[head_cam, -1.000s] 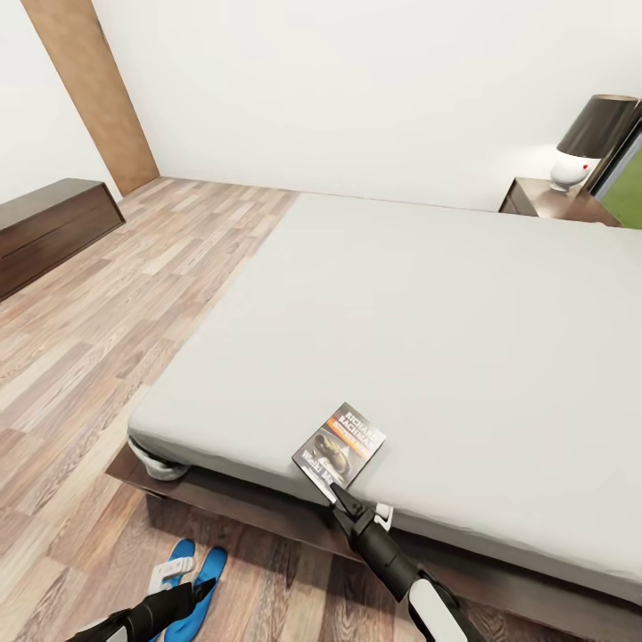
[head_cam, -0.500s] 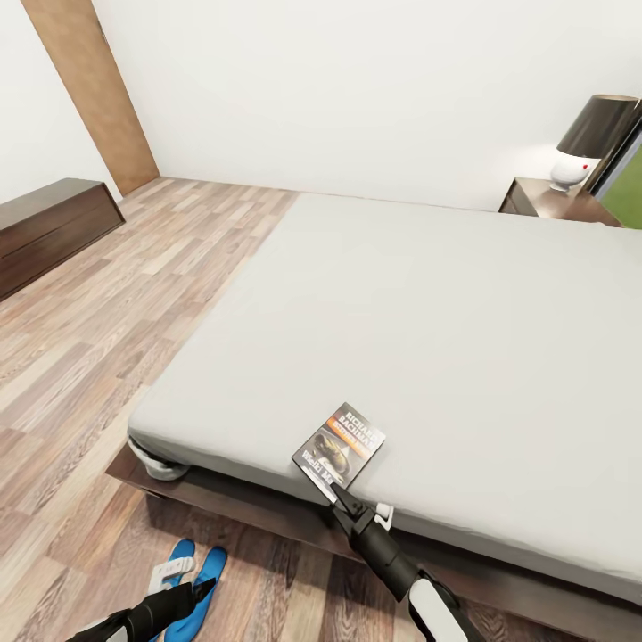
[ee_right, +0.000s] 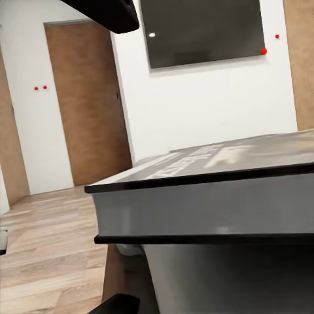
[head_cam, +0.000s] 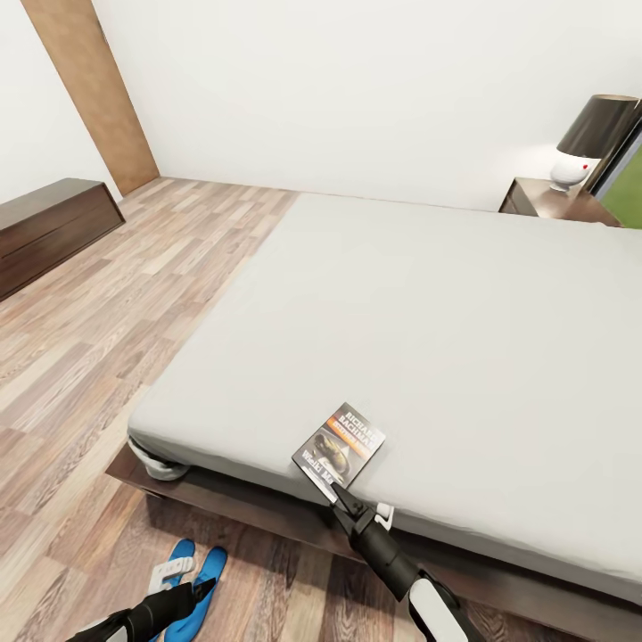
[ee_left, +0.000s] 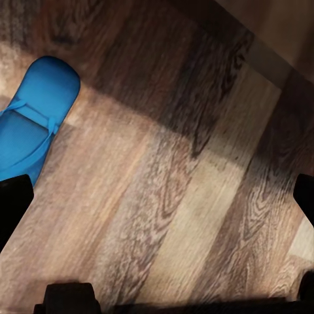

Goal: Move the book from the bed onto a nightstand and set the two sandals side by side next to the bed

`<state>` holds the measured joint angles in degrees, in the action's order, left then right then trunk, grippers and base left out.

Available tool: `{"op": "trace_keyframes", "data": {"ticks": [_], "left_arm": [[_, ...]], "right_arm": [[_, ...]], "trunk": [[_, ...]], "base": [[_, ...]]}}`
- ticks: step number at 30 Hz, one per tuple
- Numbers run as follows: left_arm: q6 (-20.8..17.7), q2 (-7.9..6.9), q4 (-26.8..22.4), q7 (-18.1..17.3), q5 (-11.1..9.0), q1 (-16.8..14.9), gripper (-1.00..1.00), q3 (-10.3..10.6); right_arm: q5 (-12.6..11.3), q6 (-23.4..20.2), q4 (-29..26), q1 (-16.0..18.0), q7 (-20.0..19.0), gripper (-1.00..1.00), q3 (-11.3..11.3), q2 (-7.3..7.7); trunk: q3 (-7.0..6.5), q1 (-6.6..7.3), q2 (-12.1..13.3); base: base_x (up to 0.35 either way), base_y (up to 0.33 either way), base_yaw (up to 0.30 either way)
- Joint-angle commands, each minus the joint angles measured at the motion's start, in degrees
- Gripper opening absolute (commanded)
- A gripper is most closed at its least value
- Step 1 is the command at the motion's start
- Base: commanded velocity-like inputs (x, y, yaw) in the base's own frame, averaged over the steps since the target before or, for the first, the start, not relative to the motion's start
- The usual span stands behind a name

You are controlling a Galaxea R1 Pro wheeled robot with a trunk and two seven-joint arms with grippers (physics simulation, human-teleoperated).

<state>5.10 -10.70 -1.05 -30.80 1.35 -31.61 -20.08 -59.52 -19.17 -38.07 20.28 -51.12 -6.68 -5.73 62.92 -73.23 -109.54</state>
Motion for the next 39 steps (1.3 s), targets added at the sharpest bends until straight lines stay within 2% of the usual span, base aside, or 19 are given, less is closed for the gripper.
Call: {"op": "trace_keyframes", "data": {"ticks": [1,20,39], "left_arm": [[0.3,-0.02,0.1,-0.1,0.1,0.0,1.0,-0.1],[0.2,-0.02,0.1,-0.1,0.1,0.0,1.0,-0.1],[0.2,-0.02,0.1,-0.1,0.1,0.0,1.0,-0.1]], "right_arm": [[-0.6,-0.5,0.0,0.0,0.0,-1.0,-0.1,0.02],[-0.6,-0.5,0.0,0.0,0.0,-1.0,-0.2,0.02],[-0.6,-0.5,0.1,0.0,0.0,-1.0,-0.2,0.02]], "trunk": [[0.03,0.01,0.0],[0.03,0.01,0.0],[-3.38,4.18,7.6]], "base": [[0.0,0.0,0.0],[0.0,0.0,0.0],[0.0,0.0,0.0]]}}
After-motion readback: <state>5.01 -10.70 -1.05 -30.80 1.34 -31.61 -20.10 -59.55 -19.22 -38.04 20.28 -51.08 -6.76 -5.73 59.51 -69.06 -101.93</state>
